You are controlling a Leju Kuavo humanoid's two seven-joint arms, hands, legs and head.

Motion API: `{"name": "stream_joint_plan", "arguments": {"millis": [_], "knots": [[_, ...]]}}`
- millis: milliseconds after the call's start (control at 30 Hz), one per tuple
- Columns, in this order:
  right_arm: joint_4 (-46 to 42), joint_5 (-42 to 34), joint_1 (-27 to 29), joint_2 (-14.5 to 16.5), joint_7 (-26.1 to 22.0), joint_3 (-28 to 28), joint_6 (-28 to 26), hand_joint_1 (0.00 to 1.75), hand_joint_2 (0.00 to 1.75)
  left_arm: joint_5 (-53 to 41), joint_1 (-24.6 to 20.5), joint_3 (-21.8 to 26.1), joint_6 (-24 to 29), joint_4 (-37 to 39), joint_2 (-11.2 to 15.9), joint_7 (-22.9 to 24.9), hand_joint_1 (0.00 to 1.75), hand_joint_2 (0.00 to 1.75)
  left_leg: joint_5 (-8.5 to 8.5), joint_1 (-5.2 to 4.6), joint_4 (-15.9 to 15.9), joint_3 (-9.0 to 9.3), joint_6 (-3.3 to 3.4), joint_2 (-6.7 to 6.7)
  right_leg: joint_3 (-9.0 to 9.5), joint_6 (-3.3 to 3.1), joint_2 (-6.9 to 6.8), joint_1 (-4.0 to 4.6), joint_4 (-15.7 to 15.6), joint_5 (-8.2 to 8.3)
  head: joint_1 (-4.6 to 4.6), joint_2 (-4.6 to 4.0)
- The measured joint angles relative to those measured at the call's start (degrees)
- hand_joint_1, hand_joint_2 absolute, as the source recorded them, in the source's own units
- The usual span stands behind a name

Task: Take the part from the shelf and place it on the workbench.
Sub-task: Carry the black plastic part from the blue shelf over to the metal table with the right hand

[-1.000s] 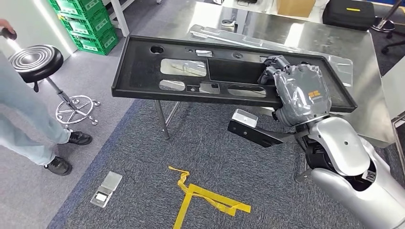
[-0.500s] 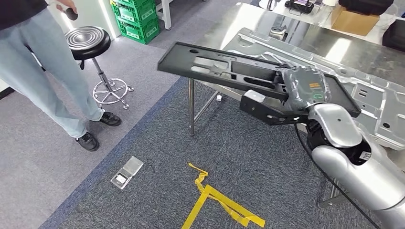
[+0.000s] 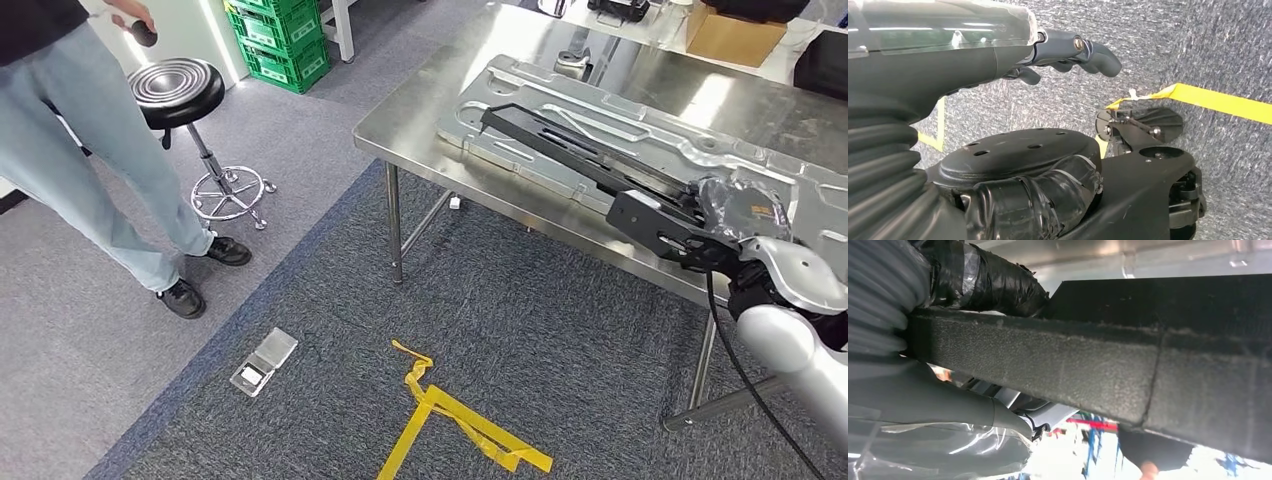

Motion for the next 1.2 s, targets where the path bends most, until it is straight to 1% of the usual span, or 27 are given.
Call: {"name": "stream_joint_plan", "arguments": {"millis": [100,133,167,200,267,300,333,367,400,433,467,500,567,633,667,700,767,800,833,867,933,967,1000,1033,1133,1167,1200], "knots": [[0.13,-1.24,2.82,-0.12,0.00,-3.84,-0.75,1.75,1.75,-0.51,-0.07,-0.10,0.17,0.01,0.03,-0.78,0.00,1.75,0.42,-0.06,-1.27,0.87,0.83,0.25,0.44,0.58,0.10,-0.20,-0.73,0.12,-0.02,0.00],[0.11,-1.43,3.36,-0.22,0.00,-4.86,-1.06,1.75,1.75,-0.68,-0.12,-0.17,0.30,0.00,-0.03,-0.98,0.00,1.75,0.83,0.09,-2.20,1.46,1.00,0.49,0.18,0.82,-0.02,-0.20,-0.01,-0.43,0.01,0.00],[0.08,-1.53,3.76,-0.33,0.00,-5.70,-1.37,1.75,1.75,-0.80,-0.18,-0.24,0.42,-0.01,-0.14,-1.06,0.00,1.75,1.20,0.27,-3.00,1.96,1.03,0.81,-0.70,1.09,-0.22,-0.21,1.92,-1.62,0.04,0.00],[0.07,-1.61,4.11,-0.39,0.00,-6.41,-1.61,1.75,1.75,-0.91,-0.23,-0.30,0.52,-0.01,-0.28,-1.09,0.00,1.75,1.37,0.39,-3.42,2.25,1.01,1.15,-2.30,1.38,-0.48,-0.31,5.16,-3.36,0.10,0.00],[0.05,-1.68,4.88,-0.46,0.00,-7.34,-1.86,1.75,1.75,-1.00,-0.25,-0.37,0.59,-0.01,-0.58,-1.09,0.00,1.75,1.28,0.55,-3.48,2.32,0.94,1.90,-6.39,2.10,-0.65,-0.66,13.00,-6.71,0.10,0.00],[0.05,-1.69,5.42,-0.48,-0.01,-7.68,-1.90,1.75,1.75,-1.01,-0.24,-0.40,0.60,-0.01,-0.74,-1.09,0.00,1.75,1.13,0.71,-3.35,2.32,0.77,2.25,-7.64,2.47,-0.71,-0.91,15.21,-7.11,0.10,0.00],[0.05,-1.69,5.90,-0.48,-0.01,-7.97,-1.92,1.75,1.75,-1.02,-0.24,-0.43,0.60,-0.01,-0.90,-1.09,0.00,1.75,0.92,0.91,-3.12,2.31,0.49,2.58,-7.75,2.87,-0.83,-1.20,15.12,-6.33,0.10,0.00],[0.05,-1.69,6.23,-0.49,-0.02,-8.28,-1.92,1.75,1.75,-1.03,-0.25,-0.46,0.60,-0.01,-1.04,-1.09,0.00,1.75,0.61,1.19,-2.73,2.27,0.11,2.89,-6.62,3.31,-1.07,-1.54,12.66,-4.57,0.10,0.00],[0.05,-1.69,6.41,-0.49,-0.02,-8.60,-1.95,1.75,1.75,-1.04,-0.28,-0.50,0.60,-0.01,-1.17,-1.09,0.00,1.75,0.21,1.42,-2.17,2.20,-0.37,3.16,-4.52,3.80,-1.52,-1.92,8.54,-2.41,0.11,0.00],[0.05,-1.69,6.47,-0.47,-0.02,-8.94,-2.02,1.75,1.75,-1.06,-0.33,-0.54,0.61,0.03,-1.21,-1.07,0.00,1.75,-0.28,1.53,-1.51,2.05,-0.92,3.37,-2.57,4.15,-1.90,-2.11,4.74,-0.88,0.16,0.00],[0.00,-1.72,6.54,-0.46,-0.03,-9.31,-2.09,1.75,1.75,-1.08,-0.38,-0.58,0.63,0.08,-1.21,-0.98,0.00,1.75,-0.76,1.54,-0.90,1.92,-1.44,3.55,-1.17,3.96,-1.99,-2.25,2.00,0.06,0.16,0.00],[-0.06,-1.75,6.68,-0.45,-0.04,-9.68,-2.16,1.75,1.75,-1.10,-0.43,-0.64,0.63,0.11,-1.16,-0.82,0.00,1.75,-1.10,1.47,-0.50,1.83,-1.89,3.68,-0.51,3.51,-1.97,-2.27,0.71,0.33,0.15,0.00],[-0.27,-1.81,7.09,-0.43,-0.09,-10.17,-2.22,1.75,1.75,-1.12,-0.47,-0.80,0.63,0.15,-1.07,-0.41,0.00,1.75,-1.36,1.41,-0.35,1.87,-2.48,3.88,-0.70,2.00,-1.42,-2.18,0.89,0.15,0.06,0.00],[-0.56,-1.80,7.38,-0.40,-0.11,-10.41,-2.31,1.75,1.75,-1.12,-0.51,-0.91,0.63,0.15,-1.03,-0.15,0.00,1.75,-2.13,1.48,0.54,1.65,-2.86,4.24,-0.76,1.08,-1.29,-2.19,1.09,0.17,-0.02,0.00],[-0.79,-1.78,7.44,-0.39,-0.11,-10.59,-2.40,1.75,1.75,-1.12,-0.57,-0.92,0.64,0.15,-1.02,-0.10,0.00,1.75,-3.38,1.49,2.53,0.82,-2.98,4.43,-0.73,0.72,-1.25,-2.19,1.06,0.23,-0.07,0.00],[-1.00,-1.74,7.47,-0.39,-0.12,-10.77,-2.53,1.75,1.75,-1.12,-0.64,-0.92,0.67,0.15,-1.01,-0.08,0.00,1.75,-5.17,1.46,5.86,-0.72,-2.98,4.58,-0.70,0.47,-1.24,-2.11,1.05,0.24,-0.11,0.00],[-1.32,-1.62,7.53,-0.28,-0.14,-11.02,-2.74,1.75,1.75,-1.12,-0.76,-0.92,0.74,0.15,-0.99,-0.11,0.00,1.75,-8.70,1.38,14.31,-4.92,-2.82,4.65,-0.67,0.14,-1.23,-1.79,1.05,0.16,-0.13,0.00],[-1.45,-1.52,7.58,-0.16,-0.14,-11.04,-2.79,1.75,1.75,-1.12,-0.80,-0.92,0.80,0.15,-0.99,-0.17,0.00,1.75,-9.36,1.30,17.15,-6.45,-2.62,4.65,-0.64,0.04,-1.22,-1.60,1.05,0.10,-0.13,0.00],[-1.64,-1.41,7.62,-0.01,-0.15,-11.03,-2.80,1.75,1.75,-1.12,-0.86,-0.93,0.86,0.14,-0.99,-0.29,0.00,1.75,-8.91,1.18,17.81,-6.97,-2.33,4.64,-0.58,-0.06,-1.21,-1.42,1.05,0.03,-0.13,0.00],[-1.91,-1.27,7.63,0.18,-0.18,-11.02,-2.81,1.75,1.75,-1.12,-0.92,-0.94,0.96,0.14,-0.99,-0.41,0.00,1.75,-7.43,0.99,16.12,-6.36,-1.90,4.64,-0.48,-0.13,-1.19,-1.23,1.05,-0.02,-0.14,0.00],[-2.67,-1.07,7.36,0.55,-0.23,-10.83,-3.07,1.75,1.75,-1.12,-1.01,-0.95,1.18,0.13,-0.91,-0.71,0.00,1.75,-3.32,0.31,8.26,-2.83,-0.56,4.61,-0.27,-0.18,-1.12,-0.94,1.04,-0.15,-0.11,0.00],[-3.07,-1.05,7.07,0.76,-0.26,-10.59,-3.38,1.75,1.75,-1.12,-1.04,-0.95,1.33,0.14,-0.83,-0.79,0.00,1.75,-1.91,-0.03,4.50,-1.09,0.03,4.65,-0.24,-0.09,-1.05,-0.80,1.07,-0.24,-0.09,0.00],[-3.45,-1.12,6.73,0.98,-0.28,-10.22,-3.77,1.75,1.75,-1.12,-1.08,-0.95,1.45,0.14,-0.75,-0.85,0.00,1.75,-1.18,-0.33,2.03,0.05,0.38,4.68,-0.25,0.09,-1.01,-0.74,1.07,-0.29,-0.08,0.00],[-3.79,-1.21,6.39,1.25,-0.28,-9.73,-4.15,1.75,1.75,-1.12,-1.11,-0.95,1.55,0.13,-0.68,-0.86,0.00,1.75,-0.99,-0.47,0.80,0.55,0.35,4.71,-0.32,0.26,-1.00,-0.68,1.19,-0.42,-0.07,0.00],[-4.84,-1.11,5.02,2.19,-0.38,-7.65,-4.55,1.75,1.75,-1.12,-1.16,-0.95,1.60,0.04,-0.92,-0.75,0.00,1.75,-0.73,-0.39,0.31,0.46,-1.04,4.47,-0.45,-0.16,-1.18,-0.64,1.27,-0.45,-0.02,0.00],[-5.18,-0.93,4.28,2.58,-0.48,-6.81,-4.55,1.75,1.75,-1.12,-1.19,-0.95,1.64,0.02,-1.07,-0.65,0.00,1.75,-0.69,-0.39,0.32,0.36,-1.21,4.37,-0.45,-0.29,-1.24,-0.67,1.09,-0.33,-0.02,0.00],[-5.50,-0.72,3.50,2.99,-0.60,-5.99,-4.55,1.75,1.75,-1.12,-1.22,-0.95,1.68,0.02,-1.23,-0.55,0.00,1.75,-0.63,-0.40,0.33,0.27,-1.07,4.30,-0.44,-0.16,-1.30,-0.67,0.92,-0.24,-0.02,0.00]]}}
